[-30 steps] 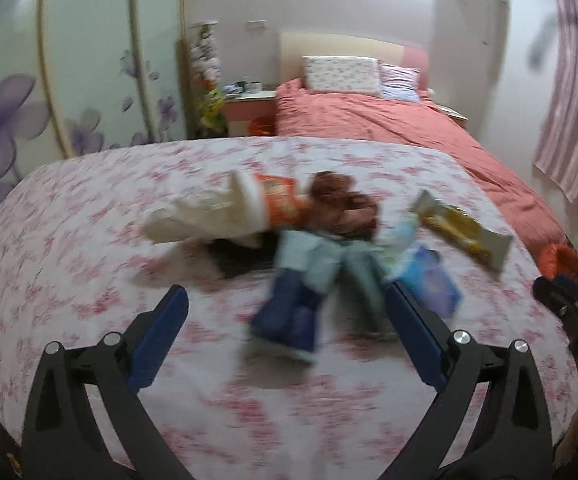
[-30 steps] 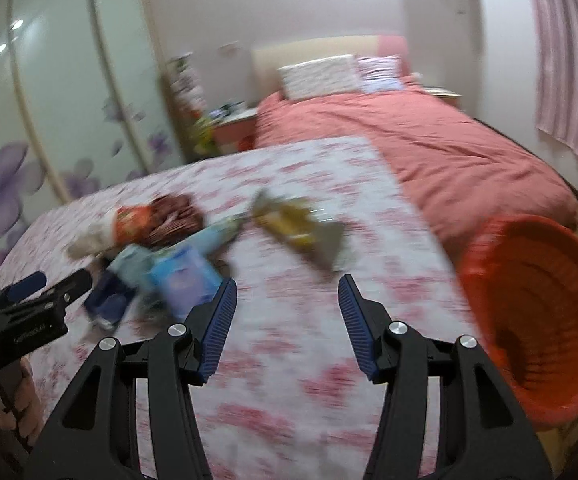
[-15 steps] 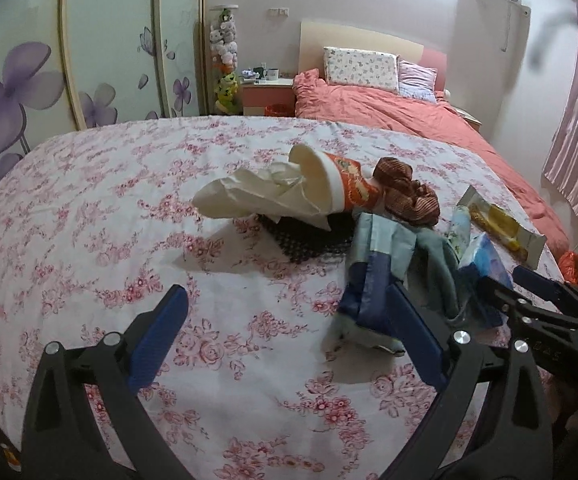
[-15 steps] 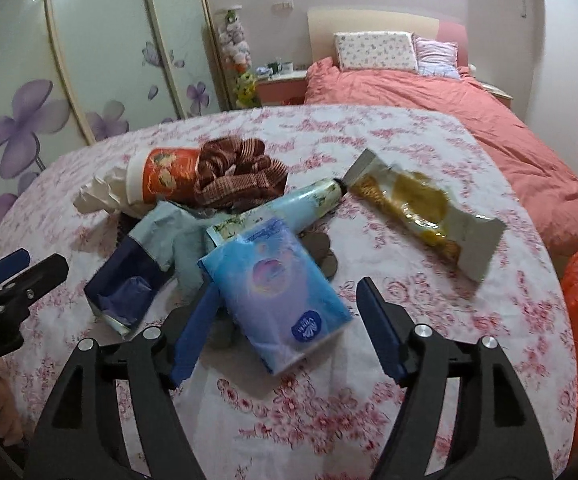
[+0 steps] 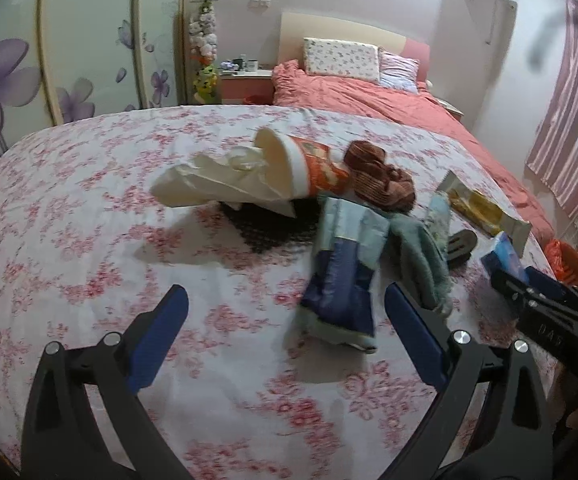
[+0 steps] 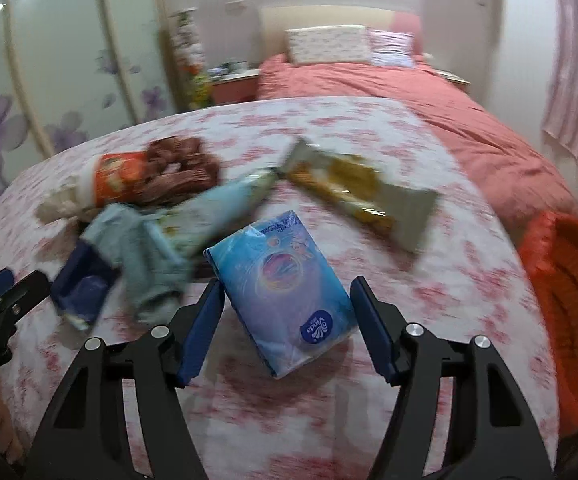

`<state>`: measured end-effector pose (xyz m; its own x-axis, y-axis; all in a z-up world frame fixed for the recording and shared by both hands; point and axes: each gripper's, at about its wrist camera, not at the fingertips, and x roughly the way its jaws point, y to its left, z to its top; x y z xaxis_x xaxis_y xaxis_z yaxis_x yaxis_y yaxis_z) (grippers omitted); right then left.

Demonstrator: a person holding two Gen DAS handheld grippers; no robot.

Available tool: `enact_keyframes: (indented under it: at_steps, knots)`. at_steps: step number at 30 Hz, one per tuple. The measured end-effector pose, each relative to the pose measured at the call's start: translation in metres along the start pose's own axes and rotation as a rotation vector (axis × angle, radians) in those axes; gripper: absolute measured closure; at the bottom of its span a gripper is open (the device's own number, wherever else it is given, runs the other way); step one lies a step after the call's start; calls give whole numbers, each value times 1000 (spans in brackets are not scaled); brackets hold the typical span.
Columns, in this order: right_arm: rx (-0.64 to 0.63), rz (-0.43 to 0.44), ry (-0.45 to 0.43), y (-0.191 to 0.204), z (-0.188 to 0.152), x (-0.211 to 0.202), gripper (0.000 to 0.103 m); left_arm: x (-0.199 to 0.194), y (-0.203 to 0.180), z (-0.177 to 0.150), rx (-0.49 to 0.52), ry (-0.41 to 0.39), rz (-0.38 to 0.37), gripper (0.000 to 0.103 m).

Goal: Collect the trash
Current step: 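Grasp the blue Vinda tissue pack with the right tool while the left tool grasps the dark blue packet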

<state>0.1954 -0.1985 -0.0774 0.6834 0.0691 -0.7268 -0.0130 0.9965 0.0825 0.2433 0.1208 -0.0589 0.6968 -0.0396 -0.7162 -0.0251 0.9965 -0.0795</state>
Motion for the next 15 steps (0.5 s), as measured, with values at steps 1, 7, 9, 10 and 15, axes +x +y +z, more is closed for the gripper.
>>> enact_keyframes:
  at_steps: [1, 7, 9, 10, 15]
  knots:
    - [18, -16, 10, -6, 0, 2, 40, 3, -4, 0, 6, 5, -4, 6]
    - [56, 5, 33, -17, -1, 7, 41, 21, -22, 3, 42, 40, -7, 14]
    - [43, 17, 38, -14, -3, 10, 38, 27, -24, 4, 47, 52, 1, 17]
    - [39, 32, 46, -14, -3, 12, 38, 30, -25, 5, 47, 58, 2, 19]
    - [35, 53, 66, -10, -2, 18, 37, 41, -23, 7, 32, 86, -5, 26]
